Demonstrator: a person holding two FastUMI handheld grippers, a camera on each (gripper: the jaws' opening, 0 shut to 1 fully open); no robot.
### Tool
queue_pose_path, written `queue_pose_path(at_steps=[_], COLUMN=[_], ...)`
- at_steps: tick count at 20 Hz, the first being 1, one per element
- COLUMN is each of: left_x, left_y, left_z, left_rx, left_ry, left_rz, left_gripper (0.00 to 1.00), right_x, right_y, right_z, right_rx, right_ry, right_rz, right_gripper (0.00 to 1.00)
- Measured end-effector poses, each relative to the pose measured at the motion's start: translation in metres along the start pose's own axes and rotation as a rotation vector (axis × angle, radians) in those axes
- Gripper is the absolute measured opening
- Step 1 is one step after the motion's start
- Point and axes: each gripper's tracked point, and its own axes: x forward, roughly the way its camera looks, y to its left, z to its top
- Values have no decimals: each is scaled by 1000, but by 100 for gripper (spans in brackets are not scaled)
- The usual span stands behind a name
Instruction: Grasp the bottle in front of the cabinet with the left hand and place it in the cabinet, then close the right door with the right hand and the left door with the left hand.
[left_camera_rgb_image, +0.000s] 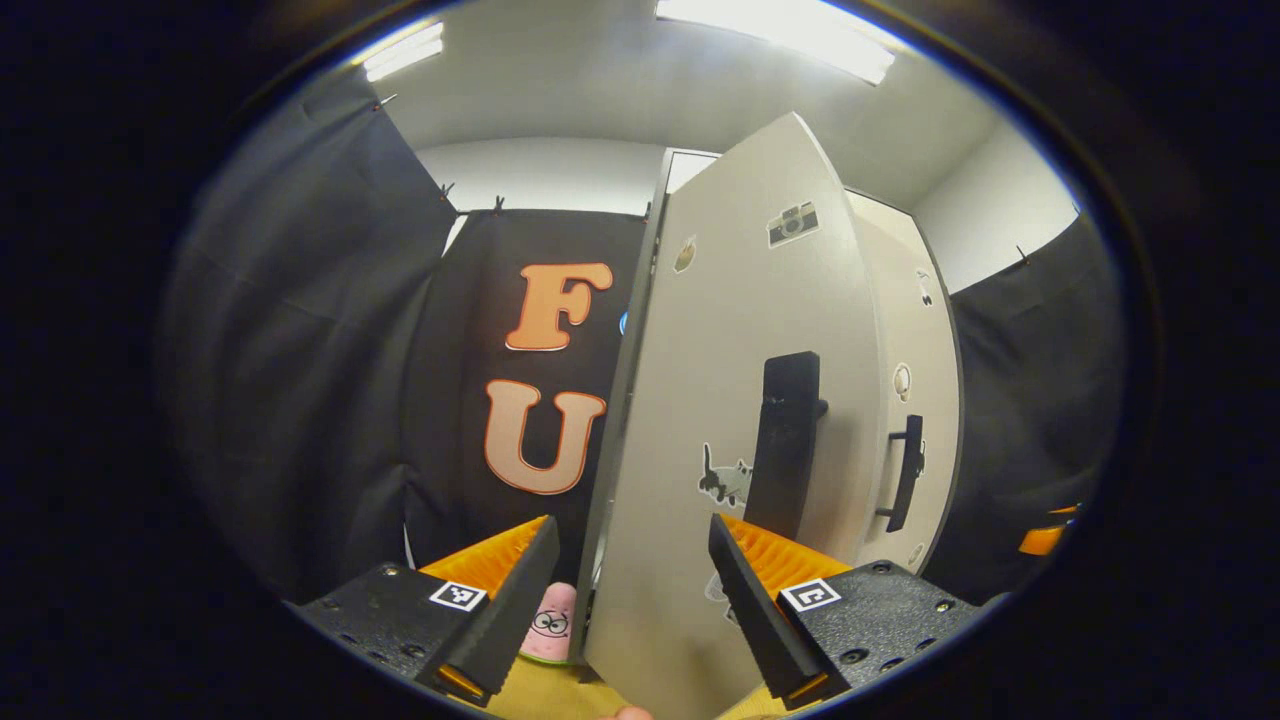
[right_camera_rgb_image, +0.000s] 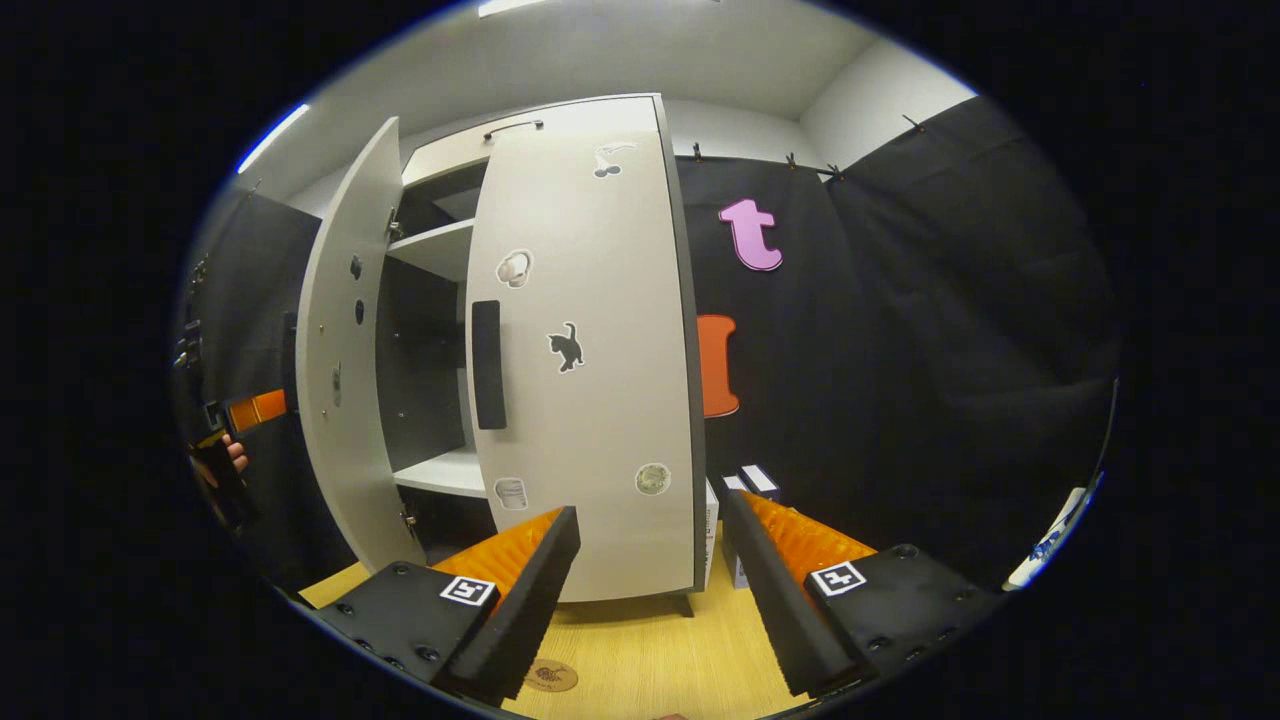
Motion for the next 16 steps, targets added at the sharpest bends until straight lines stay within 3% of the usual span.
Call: queue_pose_path(at_steps=[5,7,16], left_x=[2,-5,-40], left_y=[-29,-29,-24], left_z=[-14,-14,-25], left_rx=[-43,-42,-25], left_ry=[21,15,25], left_rz=[-70,-56,-20], left_gripper=[94,91,94], right_x=[-9,-11,-20], right_y=[-5,-4,13], right_z=[0,-1,-10], right_rx=[-11,-12,-2], right_ry=[-2,-2,2], right_rz=[-20,-22,11], right_gripper=[98,98,98])
